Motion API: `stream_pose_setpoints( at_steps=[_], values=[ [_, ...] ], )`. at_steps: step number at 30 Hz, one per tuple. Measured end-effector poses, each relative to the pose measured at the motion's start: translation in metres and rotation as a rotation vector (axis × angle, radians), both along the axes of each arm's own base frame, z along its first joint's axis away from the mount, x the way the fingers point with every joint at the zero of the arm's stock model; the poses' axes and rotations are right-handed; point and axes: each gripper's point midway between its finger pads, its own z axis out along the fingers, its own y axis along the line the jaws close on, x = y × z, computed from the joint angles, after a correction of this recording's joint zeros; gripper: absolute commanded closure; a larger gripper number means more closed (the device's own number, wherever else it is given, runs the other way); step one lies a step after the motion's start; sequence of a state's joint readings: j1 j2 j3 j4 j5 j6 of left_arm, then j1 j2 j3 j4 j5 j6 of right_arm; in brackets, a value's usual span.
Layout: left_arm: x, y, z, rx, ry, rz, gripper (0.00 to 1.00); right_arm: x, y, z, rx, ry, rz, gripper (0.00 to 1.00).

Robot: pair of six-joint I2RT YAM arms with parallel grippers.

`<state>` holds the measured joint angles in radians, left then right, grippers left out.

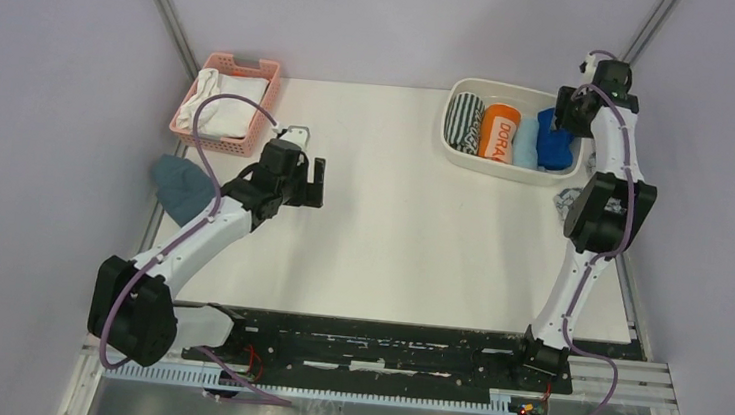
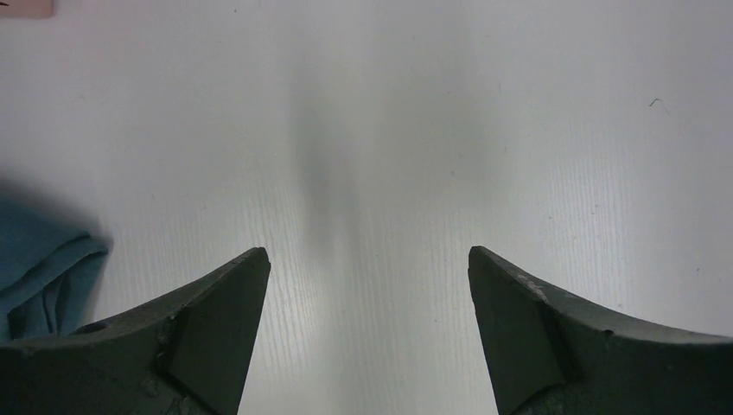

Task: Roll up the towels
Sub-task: Place the towel in the bin.

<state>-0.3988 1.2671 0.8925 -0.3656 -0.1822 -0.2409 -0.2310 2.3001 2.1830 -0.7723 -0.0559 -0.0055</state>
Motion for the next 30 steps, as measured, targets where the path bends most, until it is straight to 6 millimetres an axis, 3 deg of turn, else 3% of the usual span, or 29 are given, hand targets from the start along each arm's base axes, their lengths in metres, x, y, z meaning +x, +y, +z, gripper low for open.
stream_pose_setpoints(
  at_steps=[5,10,17,22,30],
  values=[
    [-0.001,0.001,0.018,-0.021,-0.05,0.0,0.08,-0.006,0.005,0.051,-0.01,-0.102,0.01,0.21],
    [-0.004,0.002,0.039,-0.045,-0.11,0.003,0.07,-0.026,0.012,0.065,0.0,-0.125,0.017,0.17],
    [-0.011,0.013,0.078,-0.07,-0.235,0.038,0.04,-0.083,0.034,0.063,0.071,-0.107,-0.014,0.06],
    [-0.017,0.023,0.104,-0.09,-0.324,0.07,0.03,-0.126,0.057,0.089,0.165,-0.224,-0.06,0.0],
    [-0.029,0.036,0.12,-0.113,-0.396,0.125,0.01,-0.189,0.08,0.119,0.241,-0.426,-0.119,0.0]
  ],
)
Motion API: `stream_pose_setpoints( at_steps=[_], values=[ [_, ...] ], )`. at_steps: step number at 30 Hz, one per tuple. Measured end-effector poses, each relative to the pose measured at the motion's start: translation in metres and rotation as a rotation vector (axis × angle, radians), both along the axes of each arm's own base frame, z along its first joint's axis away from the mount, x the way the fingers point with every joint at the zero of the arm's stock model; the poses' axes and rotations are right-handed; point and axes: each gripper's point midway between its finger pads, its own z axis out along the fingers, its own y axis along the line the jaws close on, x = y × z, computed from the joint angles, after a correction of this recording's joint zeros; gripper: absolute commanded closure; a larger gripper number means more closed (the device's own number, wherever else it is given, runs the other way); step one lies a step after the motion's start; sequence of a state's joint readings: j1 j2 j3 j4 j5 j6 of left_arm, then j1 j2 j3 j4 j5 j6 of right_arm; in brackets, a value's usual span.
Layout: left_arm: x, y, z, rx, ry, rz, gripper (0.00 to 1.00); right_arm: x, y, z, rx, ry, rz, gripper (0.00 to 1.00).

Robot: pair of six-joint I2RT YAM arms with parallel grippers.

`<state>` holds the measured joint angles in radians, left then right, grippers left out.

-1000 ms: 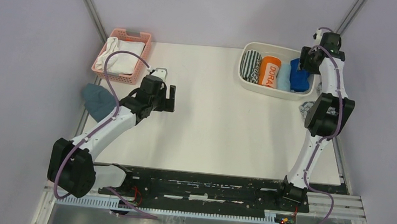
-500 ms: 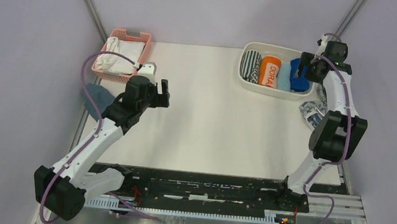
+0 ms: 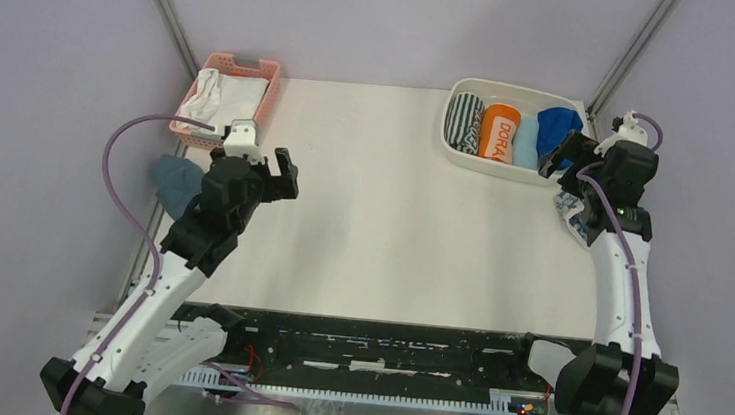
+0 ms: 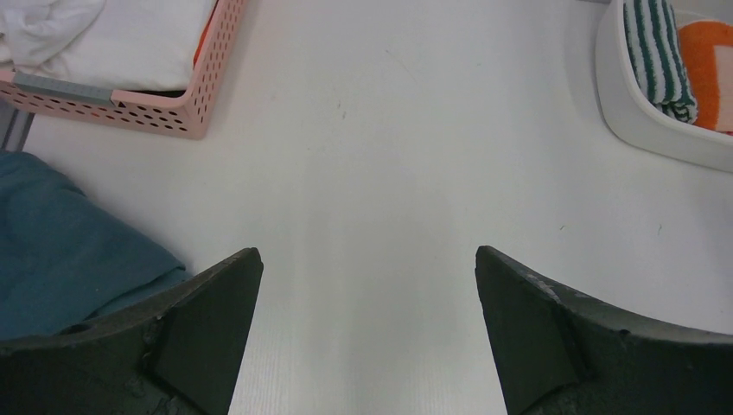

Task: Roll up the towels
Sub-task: Place the towel in the bin, then move the towel to the center of the board.

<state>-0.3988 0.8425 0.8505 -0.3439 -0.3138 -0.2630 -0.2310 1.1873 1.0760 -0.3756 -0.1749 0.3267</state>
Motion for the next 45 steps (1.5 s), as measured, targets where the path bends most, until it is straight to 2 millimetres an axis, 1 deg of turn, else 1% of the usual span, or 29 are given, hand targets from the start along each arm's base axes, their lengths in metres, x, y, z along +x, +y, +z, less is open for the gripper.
stream_pose_setpoints(
  at_steps=[3,8,10,12,16,18,20,22,25,28,29,31,34,36,37,38,39,40,41,43,45],
  values=[
    [-0.008,0.007,0.01,-0.014,-0.045,0.018,0.01,-0.013,0.0,0.003,0.005,-0.04,-0.032,0.0],
    [-0.02,0.016,0.029,-0.039,-0.122,0.043,0.01,-0.018,0.004,0.002,0.032,-0.068,-0.042,0.0],
    [-0.023,0.02,0.033,-0.05,-0.151,0.052,0.01,-0.022,0.003,-0.004,0.028,-0.064,-0.052,0.0],
    [-0.026,0.021,0.033,-0.057,-0.168,0.055,0.01,-0.025,0.0,-0.013,0.02,-0.047,-0.073,0.0],
    [-0.027,0.022,0.029,-0.06,-0.178,0.057,0.01,-0.027,-0.014,-0.032,-0.006,0.009,-0.157,0.0],
    [-0.027,0.022,0.023,-0.055,-0.166,0.055,0.01,-0.027,-0.025,-0.047,-0.022,0.058,-0.214,0.0],
    [-0.026,0.02,0.018,-0.052,-0.153,0.046,0.01,-0.026,-0.036,-0.068,-0.027,0.117,-0.259,0.0],
    [-0.025,0.018,0.015,-0.049,-0.143,0.041,0.01,-0.026,-0.048,-0.093,-0.018,0.188,-0.3,0.01],
    [-0.023,0.016,0.012,-0.047,-0.134,0.034,0.01,-0.026,-0.068,-0.134,0.006,0.299,-0.353,0.06],
    [-0.023,0.013,0.011,-0.049,-0.127,0.017,0.01,-0.027,-0.081,-0.168,0.033,0.383,-0.373,0.1],
    [-0.023,0.013,0.011,-0.05,-0.127,0.016,0.01,-0.027,-0.085,-0.179,0.041,0.409,-0.375,0.12],
    [-0.023,0.01,0.012,-0.055,-0.131,0.003,0.01,-0.023,-0.089,-0.194,0.053,0.448,-0.37,0.19],
    [-0.023,0.008,0.012,-0.059,-0.131,-0.01,0.01,-0.007,-0.096,-0.212,0.067,0.491,-0.347,0.33],
    [-0.023,0.005,0.012,-0.064,-0.131,-0.027,0.01,0.003,-0.098,-0.218,0.069,0.502,-0.329,0.49],
    [-0.023,0.004,0.011,-0.064,-0.131,-0.029,0.01,0.009,-0.098,-0.217,0.072,0.492,-0.318,0.57],
    [-0.023,0.003,0.011,-0.066,-0.131,-0.035,0.01,0.013,-0.097,-0.217,0.08,0.487,-0.302,0.68],
    [-0.023,0.002,0.01,-0.067,-0.13,-0.04,0.01,0.016,-0.095,-0.218,0.09,0.485,-0.29,0.81],
    [-0.023,0.0,0.009,-0.069,-0.126,-0.051,0.01,0.018,-0.092,-0.22,0.107,0.487,-0.279,0.87],
    [-0.023,-0.002,0.008,-0.07,-0.123,-0.059,0.01,0.019,-0.089,-0.222,0.111,0.487,-0.263,0.91],
    [-0.021,-0.006,0.006,-0.072,-0.113,-0.079,0.01,0.022,-0.079,-0.222,0.145,0.481,-0.246,0.95],
    [-0.02,-0.012,0.002,-0.074,-0.098,-0.105,0.01,0.025,-0.06,-0.223,0.173,0.48,-0.215,0.97]
  ],
)
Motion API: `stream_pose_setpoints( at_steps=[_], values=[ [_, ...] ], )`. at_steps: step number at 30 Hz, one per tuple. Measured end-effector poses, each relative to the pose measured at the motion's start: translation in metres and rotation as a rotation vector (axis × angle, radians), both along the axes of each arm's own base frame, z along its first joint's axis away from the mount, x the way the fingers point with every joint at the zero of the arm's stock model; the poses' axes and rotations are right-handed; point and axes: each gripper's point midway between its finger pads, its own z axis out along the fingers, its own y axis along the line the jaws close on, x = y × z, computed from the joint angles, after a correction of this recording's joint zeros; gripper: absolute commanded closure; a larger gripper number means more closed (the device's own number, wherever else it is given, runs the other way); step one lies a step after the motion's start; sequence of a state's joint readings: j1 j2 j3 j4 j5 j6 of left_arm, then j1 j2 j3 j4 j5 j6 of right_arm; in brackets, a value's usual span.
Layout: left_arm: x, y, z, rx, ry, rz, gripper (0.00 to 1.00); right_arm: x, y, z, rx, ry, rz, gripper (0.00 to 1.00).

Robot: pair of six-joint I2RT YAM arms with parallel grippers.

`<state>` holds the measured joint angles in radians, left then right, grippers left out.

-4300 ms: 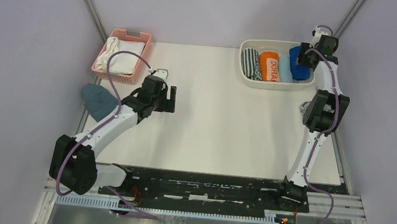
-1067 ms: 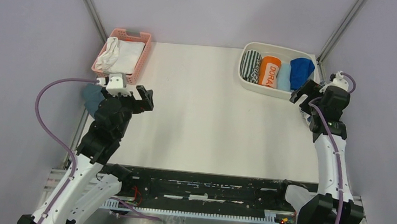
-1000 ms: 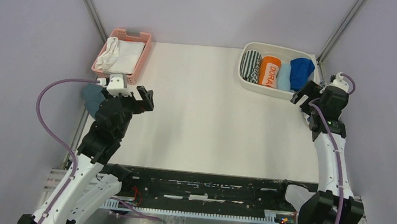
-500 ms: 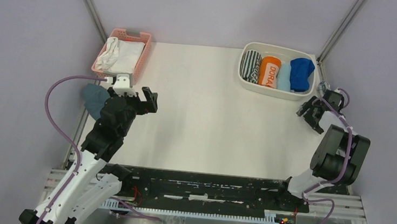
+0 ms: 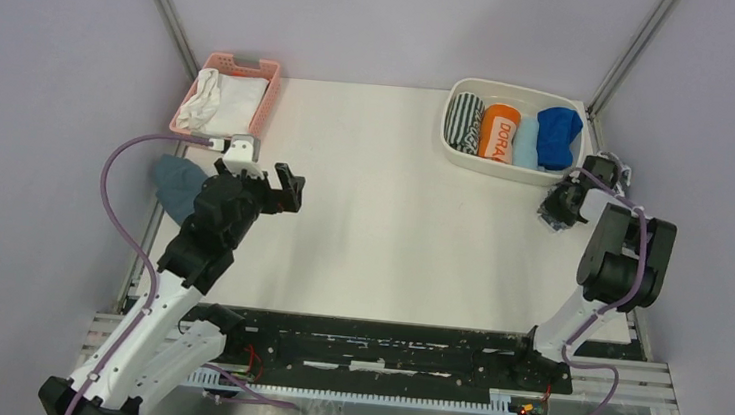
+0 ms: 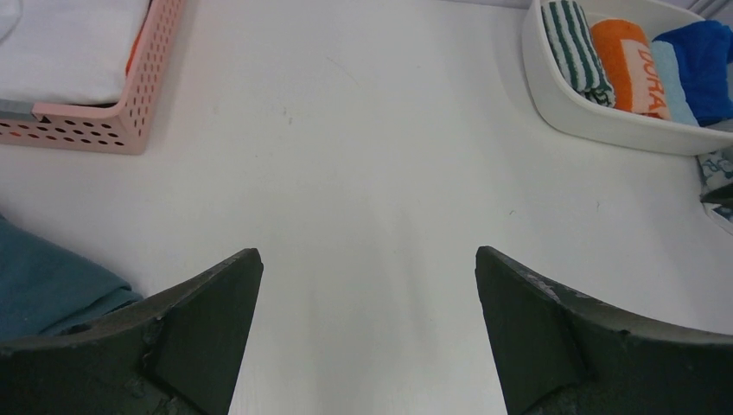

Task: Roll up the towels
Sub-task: Move the towel to the center of the board.

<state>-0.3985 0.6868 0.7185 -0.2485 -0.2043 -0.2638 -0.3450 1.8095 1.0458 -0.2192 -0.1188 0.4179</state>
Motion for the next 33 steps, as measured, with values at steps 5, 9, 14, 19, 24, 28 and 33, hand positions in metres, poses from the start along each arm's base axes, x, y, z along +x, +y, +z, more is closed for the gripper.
stream_pose_setpoints(
  at_steps=[5,9,14,19,24,28,33],
  values=[
    [0.003,-0.015,-0.011,-0.001,0.039,-0.07,0.0,0.0,0.099,0.001,0.091,0.013,0.165,0.98],
    [0.005,-0.026,-0.021,-0.001,0.079,-0.124,0.0,-0.014,0.214,0.01,0.162,0.025,0.374,0.95],
    [0.006,-0.039,-0.038,0.001,0.139,-0.186,0.01,-0.031,0.355,0.052,0.287,-0.032,0.633,0.75],
    [0.007,-0.053,-0.057,0.003,0.217,-0.25,0.03,-0.027,0.469,0.123,0.4,-0.186,0.885,0.48],
    [0.008,-0.063,-0.077,0.002,0.303,-0.295,0.06,-0.036,0.475,0.147,0.385,-0.231,0.99,0.4],
    [0.009,-0.071,-0.098,-0.016,0.393,-0.305,0.09,-0.031,0.405,0.123,0.271,-0.166,0.905,0.41],
    [0.012,-0.078,-0.127,-0.05,0.514,-0.283,0.1,-0.055,0.287,0.071,0.134,0.0,0.668,0.41]
  ],
)
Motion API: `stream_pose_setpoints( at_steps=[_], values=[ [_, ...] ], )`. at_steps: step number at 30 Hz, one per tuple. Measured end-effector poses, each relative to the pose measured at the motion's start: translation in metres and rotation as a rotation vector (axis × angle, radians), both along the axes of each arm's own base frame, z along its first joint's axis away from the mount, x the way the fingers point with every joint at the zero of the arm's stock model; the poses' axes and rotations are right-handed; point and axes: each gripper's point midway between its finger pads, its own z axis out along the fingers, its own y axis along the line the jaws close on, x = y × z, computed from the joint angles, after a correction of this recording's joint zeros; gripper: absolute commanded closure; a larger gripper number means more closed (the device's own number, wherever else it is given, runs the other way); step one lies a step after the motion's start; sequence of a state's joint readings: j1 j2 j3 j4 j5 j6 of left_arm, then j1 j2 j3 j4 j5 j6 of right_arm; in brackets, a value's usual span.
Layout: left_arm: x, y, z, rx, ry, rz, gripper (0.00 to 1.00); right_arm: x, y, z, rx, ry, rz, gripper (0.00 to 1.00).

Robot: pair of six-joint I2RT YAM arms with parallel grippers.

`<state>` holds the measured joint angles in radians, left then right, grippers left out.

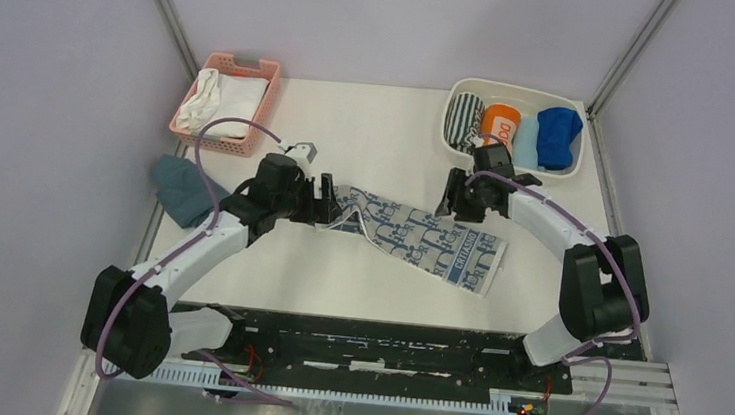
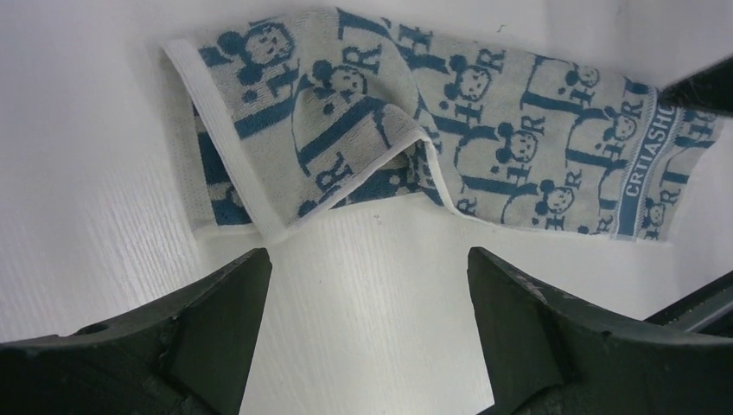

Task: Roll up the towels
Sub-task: Move the towel to the center of the board.

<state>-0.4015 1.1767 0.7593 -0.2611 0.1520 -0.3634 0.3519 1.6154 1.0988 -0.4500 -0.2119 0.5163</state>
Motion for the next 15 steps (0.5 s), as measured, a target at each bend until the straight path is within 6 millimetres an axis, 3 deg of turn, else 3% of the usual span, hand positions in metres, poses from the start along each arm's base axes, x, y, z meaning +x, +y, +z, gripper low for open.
stream_pose_setpoints(
  at_steps=[1,3,7,11,15],
  values=[
    [0.0,0.0,-0.005,0.0,0.019,0.011,0.11,-0.009,-0.015,-0.008,-0.034,0.023,-0.028,0.41],
    [0.003,0.002,-0.016,0.006,0.06,0.047,0.14,-0.028,-0.026,-0.018,-0.069,0.056,-0.035,0.41],
    [0.008,0.004,-0.037,0.002,0.116,0.128,0.24,-0.056,-0.033,-0.027,-0.107,0.079,-0.02,0.41],
    [0.013,0.005,-0.059,0.001,0.166,0.19,0.45,-0.065,-0.035,-0.027,-0.106,0.072,-0.019,0.41],
    [0.012,0.009,-0.08,0.013,0.209,0.236,0.46,-0.063,-0.035,-0.022,-0.098,0.049,-0.016,0.41]
  ],
)
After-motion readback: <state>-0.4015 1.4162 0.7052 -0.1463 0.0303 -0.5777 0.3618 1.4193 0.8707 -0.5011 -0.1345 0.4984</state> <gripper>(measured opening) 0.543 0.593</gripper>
